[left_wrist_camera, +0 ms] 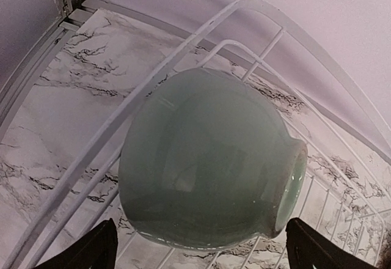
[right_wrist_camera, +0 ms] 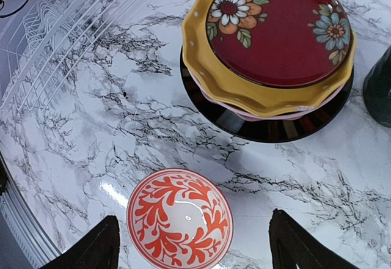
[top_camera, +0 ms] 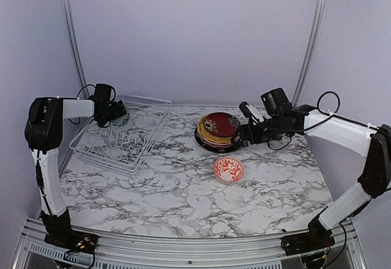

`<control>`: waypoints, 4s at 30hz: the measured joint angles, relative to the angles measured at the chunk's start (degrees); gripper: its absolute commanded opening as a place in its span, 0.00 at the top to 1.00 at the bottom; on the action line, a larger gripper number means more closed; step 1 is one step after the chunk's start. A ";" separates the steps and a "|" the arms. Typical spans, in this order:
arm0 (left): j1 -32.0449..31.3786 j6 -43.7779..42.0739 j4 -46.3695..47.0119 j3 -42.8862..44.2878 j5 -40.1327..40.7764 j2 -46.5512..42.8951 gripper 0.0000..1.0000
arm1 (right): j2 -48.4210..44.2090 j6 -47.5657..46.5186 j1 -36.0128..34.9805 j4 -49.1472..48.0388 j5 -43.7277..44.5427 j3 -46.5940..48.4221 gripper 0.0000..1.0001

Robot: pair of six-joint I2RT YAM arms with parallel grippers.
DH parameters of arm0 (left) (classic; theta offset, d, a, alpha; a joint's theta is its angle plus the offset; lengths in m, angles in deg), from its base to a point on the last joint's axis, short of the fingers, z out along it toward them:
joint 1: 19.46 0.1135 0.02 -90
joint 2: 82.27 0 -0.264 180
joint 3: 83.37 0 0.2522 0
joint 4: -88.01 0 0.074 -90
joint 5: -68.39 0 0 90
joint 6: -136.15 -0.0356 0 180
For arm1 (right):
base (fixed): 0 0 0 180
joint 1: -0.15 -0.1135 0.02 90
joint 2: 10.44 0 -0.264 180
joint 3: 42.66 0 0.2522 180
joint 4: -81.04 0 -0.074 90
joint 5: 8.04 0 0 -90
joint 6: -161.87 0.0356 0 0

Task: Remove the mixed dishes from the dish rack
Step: Grab the bowl from the dish rack.

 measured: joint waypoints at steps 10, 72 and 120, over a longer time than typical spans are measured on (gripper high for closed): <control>0.28 -2.62 5.07 -1.46 -2.62 0.87 0.01 | 0.00 -0.02 -0.02 0.04 0.00 0.00 0.19; 1.86 1.64 31.06 -13.33 -6.27 -1.79 0.01 | 0.00 -0.59 -0.02 0.96 -0.26 0.00 0.20; 2.10 -6.80 15.72 0.70 -12.00 5.77 0.36 | 0.00 -1.07 0.15 0.96 -0.24 -0.15 0.20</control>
